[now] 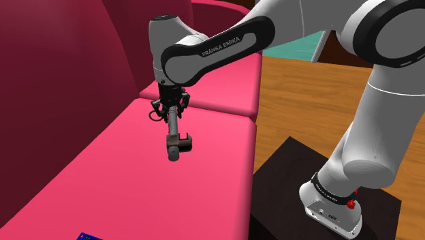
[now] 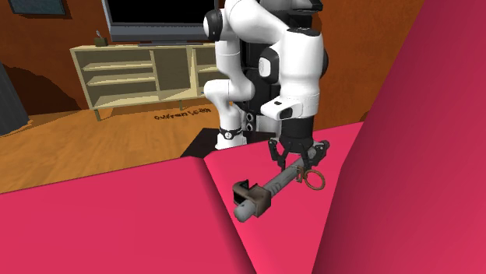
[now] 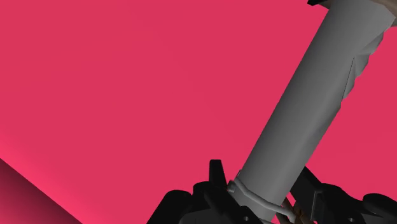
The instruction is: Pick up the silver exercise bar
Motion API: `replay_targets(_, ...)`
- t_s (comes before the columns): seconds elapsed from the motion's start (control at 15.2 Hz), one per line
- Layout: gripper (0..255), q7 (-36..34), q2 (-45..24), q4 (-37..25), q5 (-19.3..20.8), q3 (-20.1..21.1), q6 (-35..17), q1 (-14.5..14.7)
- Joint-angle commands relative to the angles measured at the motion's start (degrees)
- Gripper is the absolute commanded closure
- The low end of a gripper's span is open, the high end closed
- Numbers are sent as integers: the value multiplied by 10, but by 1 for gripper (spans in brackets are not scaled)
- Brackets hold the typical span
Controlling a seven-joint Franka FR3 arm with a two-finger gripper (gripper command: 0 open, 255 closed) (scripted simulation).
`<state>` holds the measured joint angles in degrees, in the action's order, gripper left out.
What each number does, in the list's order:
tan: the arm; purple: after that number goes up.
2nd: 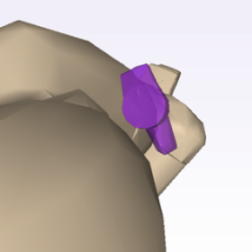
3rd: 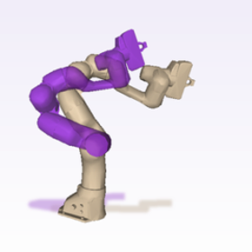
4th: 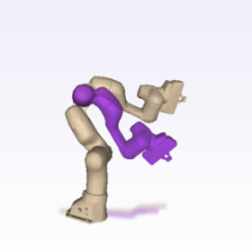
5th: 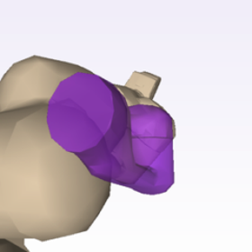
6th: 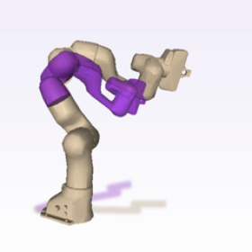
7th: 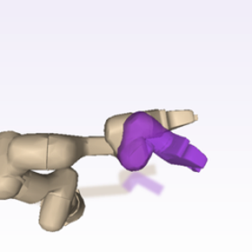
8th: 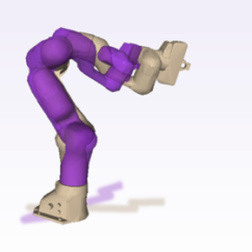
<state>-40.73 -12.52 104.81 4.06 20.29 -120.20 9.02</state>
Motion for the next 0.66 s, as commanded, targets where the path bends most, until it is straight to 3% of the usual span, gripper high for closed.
replay_targets(0.0,255,2,6,-10,-3,1,15,-1)
replay_targets(0.59,255,6,19,-49,-9,2,66,-2)
